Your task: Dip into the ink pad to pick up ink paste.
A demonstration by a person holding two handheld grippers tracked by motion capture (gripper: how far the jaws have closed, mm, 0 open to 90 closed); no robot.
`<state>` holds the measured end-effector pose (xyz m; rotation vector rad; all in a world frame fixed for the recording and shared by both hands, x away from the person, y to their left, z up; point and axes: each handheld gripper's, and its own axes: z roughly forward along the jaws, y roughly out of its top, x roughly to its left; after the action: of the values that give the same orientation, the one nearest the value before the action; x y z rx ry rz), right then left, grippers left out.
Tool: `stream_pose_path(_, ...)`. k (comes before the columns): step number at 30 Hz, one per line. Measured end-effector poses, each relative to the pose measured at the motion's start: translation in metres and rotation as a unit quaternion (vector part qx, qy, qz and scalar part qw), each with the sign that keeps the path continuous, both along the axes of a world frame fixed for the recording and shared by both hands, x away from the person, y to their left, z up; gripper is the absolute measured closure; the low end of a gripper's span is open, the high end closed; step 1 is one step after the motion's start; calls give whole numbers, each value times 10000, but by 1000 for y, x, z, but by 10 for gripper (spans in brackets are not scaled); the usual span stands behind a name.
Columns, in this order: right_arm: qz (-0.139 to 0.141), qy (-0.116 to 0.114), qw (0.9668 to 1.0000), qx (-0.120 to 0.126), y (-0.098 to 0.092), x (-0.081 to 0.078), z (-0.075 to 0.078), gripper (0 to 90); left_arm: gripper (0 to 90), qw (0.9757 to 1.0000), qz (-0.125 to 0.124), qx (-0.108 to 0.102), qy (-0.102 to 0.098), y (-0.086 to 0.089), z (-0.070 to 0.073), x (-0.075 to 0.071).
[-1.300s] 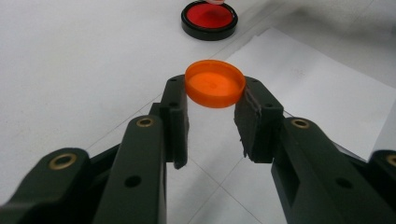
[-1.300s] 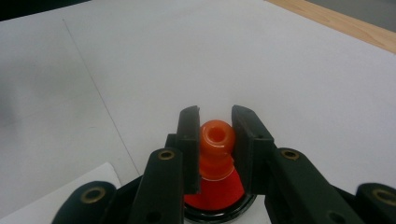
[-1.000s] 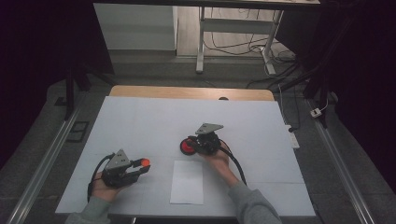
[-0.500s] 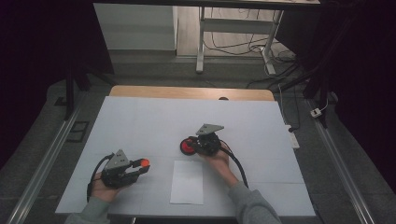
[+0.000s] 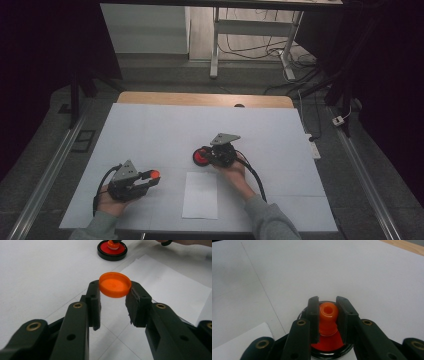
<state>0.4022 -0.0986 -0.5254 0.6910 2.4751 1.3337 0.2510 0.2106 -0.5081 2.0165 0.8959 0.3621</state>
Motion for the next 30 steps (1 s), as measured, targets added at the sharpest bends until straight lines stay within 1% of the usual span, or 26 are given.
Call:
stream_pose_path(8,-5,-38,10000,-11,0,-1,0,729,655,10000,-10,1,14,0,0,0)
stream_pose_path(9,-9,-40,10000,33,0,-1,-1,729,655,10000,-7,-1,17,0,0,0)
stream_pose_path(12,-17,-24,10000,28,0,-1,-1,729,655,10000,-6,-7,18,0,0,0)
stream_pose_path(15,-43,-64,10000,17,1,-2,-1,728,654,10000,-29,-66,47,1,1,0)
stream_pose_path(17,-55,-23,10000,-4,1,-1,0,727,655,10000,-26,-85,36,1,1,1)
stream_pose_path(18,-6,-16,10000,18,0,-1,1,726,655,9999,-25,-94,36,1,1,0)
stream_pose_path(19,5,-105,9999,123,-3,0,2,725,654,9999,-28,-95,34,2,1,0)
stream_pose_path(20,-77,-126,9991,390,-7,0,7,726,655,9999,-23,-100,34,2,2,0)
stream_pose_path(21,-132,-134,9981,585,-11,1,12,726,655,9999,-17,-113,32,2,2,1)
stream_pose_path(22,-220,-242,9962,805,-15,0,24,726,655,9999,-30,-113,38,2,1,1)
stream_pose_path(24,-231,-411,9951,866,-21,-4,38,726,654,9999,-32,-101,53,2,1,2)
stream_pose_path(26,-199,-433,9943,959,-24,-6,45,726,655,9999,-49,-127,72,1,1,2)
stream_pose_path(28,-168,-445,9940,986,-23,-8,48,726,654,9999,-34,-140,56,0,1,2)
stream_pose_path(30,-118,-406,9947,942,-21,-9,47,726,654,9999,-46,-133,56,0,2,2)
